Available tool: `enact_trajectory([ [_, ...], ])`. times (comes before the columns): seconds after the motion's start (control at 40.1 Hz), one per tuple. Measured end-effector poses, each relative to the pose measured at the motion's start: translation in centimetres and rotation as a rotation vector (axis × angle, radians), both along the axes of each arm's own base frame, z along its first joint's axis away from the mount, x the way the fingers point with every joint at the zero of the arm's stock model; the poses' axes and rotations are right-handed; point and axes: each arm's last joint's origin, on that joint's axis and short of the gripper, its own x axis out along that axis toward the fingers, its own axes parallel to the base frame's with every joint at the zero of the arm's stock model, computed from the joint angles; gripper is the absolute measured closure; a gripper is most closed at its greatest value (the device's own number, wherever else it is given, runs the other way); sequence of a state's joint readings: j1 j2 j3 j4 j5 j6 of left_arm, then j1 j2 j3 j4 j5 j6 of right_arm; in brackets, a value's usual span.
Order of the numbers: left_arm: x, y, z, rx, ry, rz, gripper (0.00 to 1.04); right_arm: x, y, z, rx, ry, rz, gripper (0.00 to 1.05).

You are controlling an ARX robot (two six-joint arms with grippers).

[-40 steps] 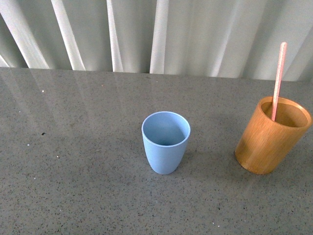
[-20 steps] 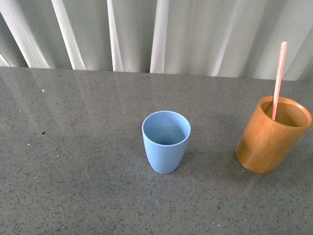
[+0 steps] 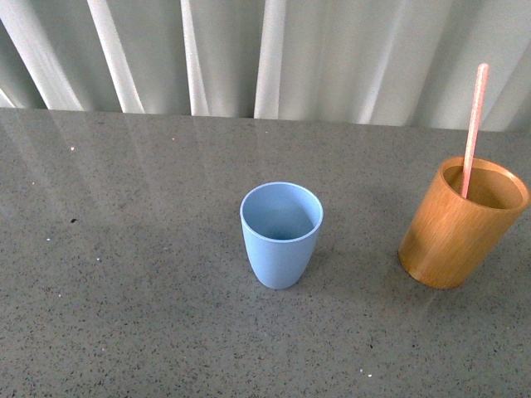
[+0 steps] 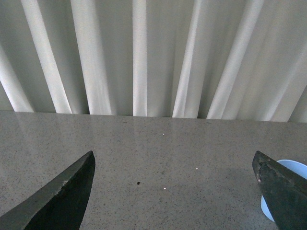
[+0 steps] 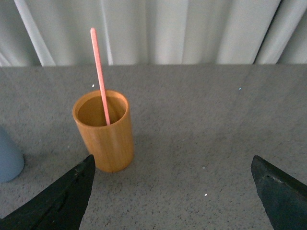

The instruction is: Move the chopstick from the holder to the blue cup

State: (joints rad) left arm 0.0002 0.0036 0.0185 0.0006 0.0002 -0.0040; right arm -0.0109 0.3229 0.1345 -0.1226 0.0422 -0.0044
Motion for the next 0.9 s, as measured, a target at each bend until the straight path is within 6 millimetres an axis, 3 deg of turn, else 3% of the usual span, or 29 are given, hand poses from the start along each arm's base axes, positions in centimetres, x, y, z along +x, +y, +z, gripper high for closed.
enact_trajectory([
  [0.249,0.0,0.0,0.0,0.0,0.0,0.001,0.07,5.8,-0.3,0.6,-0.009,-0.022,0.157,0.1],
  [0.573,0.0,0.0,0.0,0.0,0.0,0.0,0.07,12.0,0.3,-1.6,0.017,-0.029,0.236,0.1],
  [0.898,0.0,0.0,0.0,0.0,0.0,0.0,0.07,15.2,0.7,-3.0,0.087,-0.028,0.242,0.1],
])
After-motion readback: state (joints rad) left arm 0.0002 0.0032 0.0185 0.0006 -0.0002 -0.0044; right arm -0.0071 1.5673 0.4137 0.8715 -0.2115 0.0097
